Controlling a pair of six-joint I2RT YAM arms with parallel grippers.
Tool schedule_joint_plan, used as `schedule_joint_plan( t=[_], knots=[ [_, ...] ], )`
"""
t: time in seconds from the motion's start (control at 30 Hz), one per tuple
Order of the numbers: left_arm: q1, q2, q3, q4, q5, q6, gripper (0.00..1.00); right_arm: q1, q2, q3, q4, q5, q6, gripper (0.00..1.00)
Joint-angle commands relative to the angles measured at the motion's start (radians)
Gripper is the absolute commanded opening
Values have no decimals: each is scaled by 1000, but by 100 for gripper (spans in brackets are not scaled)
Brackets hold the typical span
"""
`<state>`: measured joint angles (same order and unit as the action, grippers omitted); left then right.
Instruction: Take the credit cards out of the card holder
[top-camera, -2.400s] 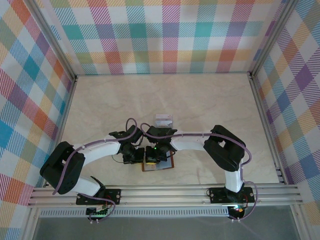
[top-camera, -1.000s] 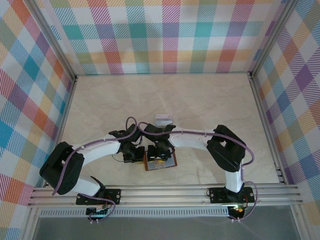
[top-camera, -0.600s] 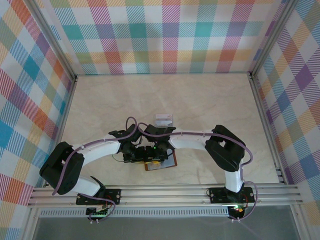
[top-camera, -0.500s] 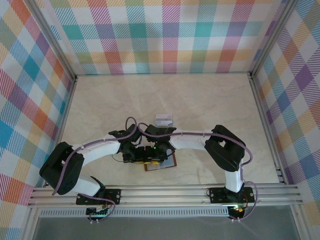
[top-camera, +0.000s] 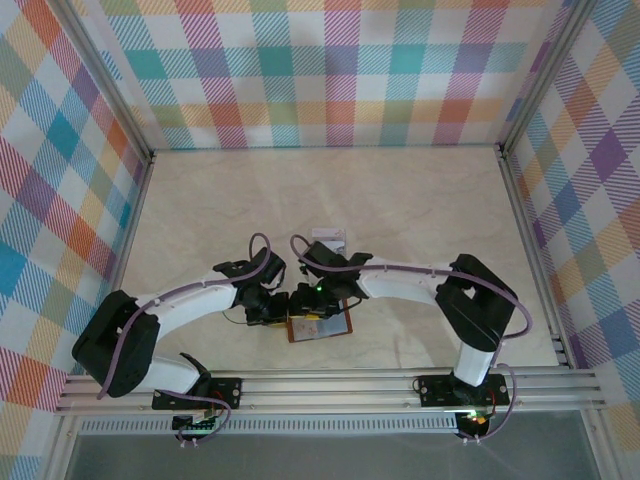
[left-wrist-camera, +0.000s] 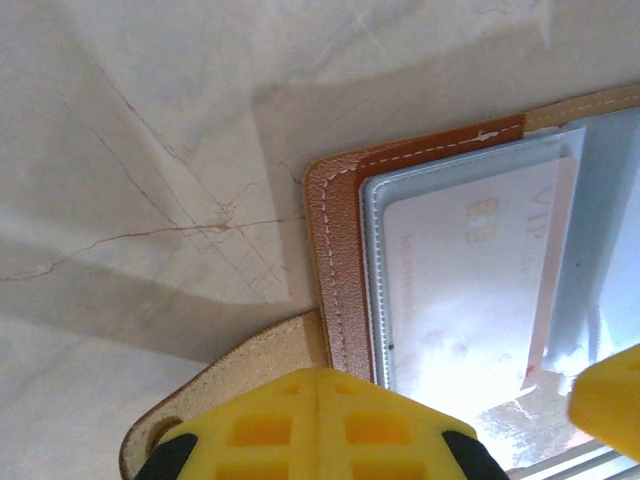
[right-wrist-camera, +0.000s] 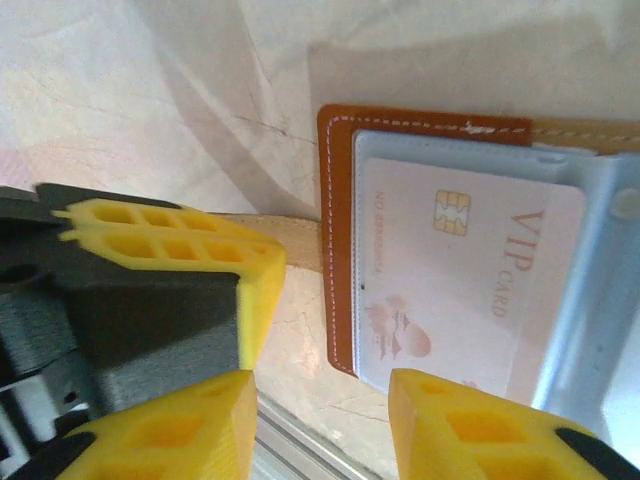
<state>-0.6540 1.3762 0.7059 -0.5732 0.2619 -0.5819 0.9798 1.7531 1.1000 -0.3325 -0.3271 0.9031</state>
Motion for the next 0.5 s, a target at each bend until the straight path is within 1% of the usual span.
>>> schedule_joint_plan(
  t=[0.0, 0.1, 0.17, 0.23, 0.47],
  knots=[
    [-22, -25, 26, 0, 21, -34, 0, -19, -25, -23, -11, -9, -27, 39],
    [-33, -14, 26, 21, 34, -51, 0, -37, -5, -17, -66, 5, -52, 35],
    [-40, 7, 25, 44, 62, -63, 0, -43, 9, -17, -71, -2, -64, 33],
    [-51, 26, 29, 53, 65, -68, 0, -46, 22, -16, -78, 0, -71, 30],
    [-76, 77, 47, 68, 61, -73, 0, -49, 59, -17, -50, -37, -79, 30]
  ],
)
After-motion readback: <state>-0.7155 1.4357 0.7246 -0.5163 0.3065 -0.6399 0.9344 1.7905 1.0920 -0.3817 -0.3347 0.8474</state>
